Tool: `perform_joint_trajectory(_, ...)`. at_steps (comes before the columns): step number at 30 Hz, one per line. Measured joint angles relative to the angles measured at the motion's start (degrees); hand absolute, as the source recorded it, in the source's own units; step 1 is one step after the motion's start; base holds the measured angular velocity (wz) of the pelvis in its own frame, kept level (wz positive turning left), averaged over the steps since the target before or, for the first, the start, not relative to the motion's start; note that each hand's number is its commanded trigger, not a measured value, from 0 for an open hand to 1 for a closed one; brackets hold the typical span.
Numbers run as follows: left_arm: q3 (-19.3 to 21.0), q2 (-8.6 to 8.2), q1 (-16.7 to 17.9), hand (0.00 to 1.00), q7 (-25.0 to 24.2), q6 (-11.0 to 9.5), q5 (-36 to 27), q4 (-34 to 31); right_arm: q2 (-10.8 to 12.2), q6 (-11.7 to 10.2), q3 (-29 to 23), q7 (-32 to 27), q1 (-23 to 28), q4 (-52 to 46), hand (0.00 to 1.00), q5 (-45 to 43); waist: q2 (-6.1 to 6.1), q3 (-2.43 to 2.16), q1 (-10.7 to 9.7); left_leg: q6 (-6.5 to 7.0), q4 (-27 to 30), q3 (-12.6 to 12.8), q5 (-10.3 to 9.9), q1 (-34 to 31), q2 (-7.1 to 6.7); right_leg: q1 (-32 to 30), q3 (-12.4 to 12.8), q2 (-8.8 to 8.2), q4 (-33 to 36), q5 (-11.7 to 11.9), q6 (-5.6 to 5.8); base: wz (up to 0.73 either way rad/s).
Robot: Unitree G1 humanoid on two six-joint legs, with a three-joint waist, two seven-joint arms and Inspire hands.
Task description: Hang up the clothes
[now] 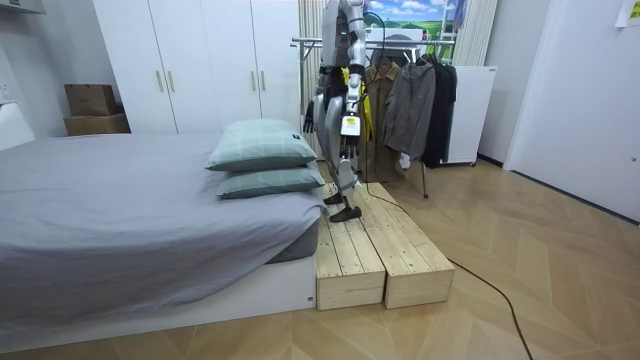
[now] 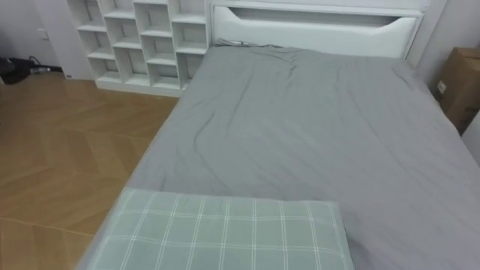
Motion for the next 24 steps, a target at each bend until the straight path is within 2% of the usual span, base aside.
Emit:
perform_joint_trajectory(7, -0.48, 0.01, 0.22, 0.0, -2.32, 0.93, -0.01, 0.02, 0.01, 0.96, 0.0, -0.07, -0.03, 0.0, 0.0, 0.02, -0.13, 0.08, 0.06, 0.0, -0.01, -0.28, 0.0, -0.02, -0.13, 0.08, -0.32, -0.07, 0.03, 0.0, -0.01, 0.01)
perform_joint_trajectory(24, -0.59, 0.01, -0.01, 0.0, -2.41, 2.07, 0.02, -0.4, 0.52, 1.89, 0.07, -1.36, -0.58, -0.13, 0.0, 1.93, -0.63, 0.14, 0.12, 0.16, -0.1, -0.36, 0.09, -0.1, -0.67, 0.16, -0.35, -0.47, -0.15, -0.29, 0.45, 0.0)
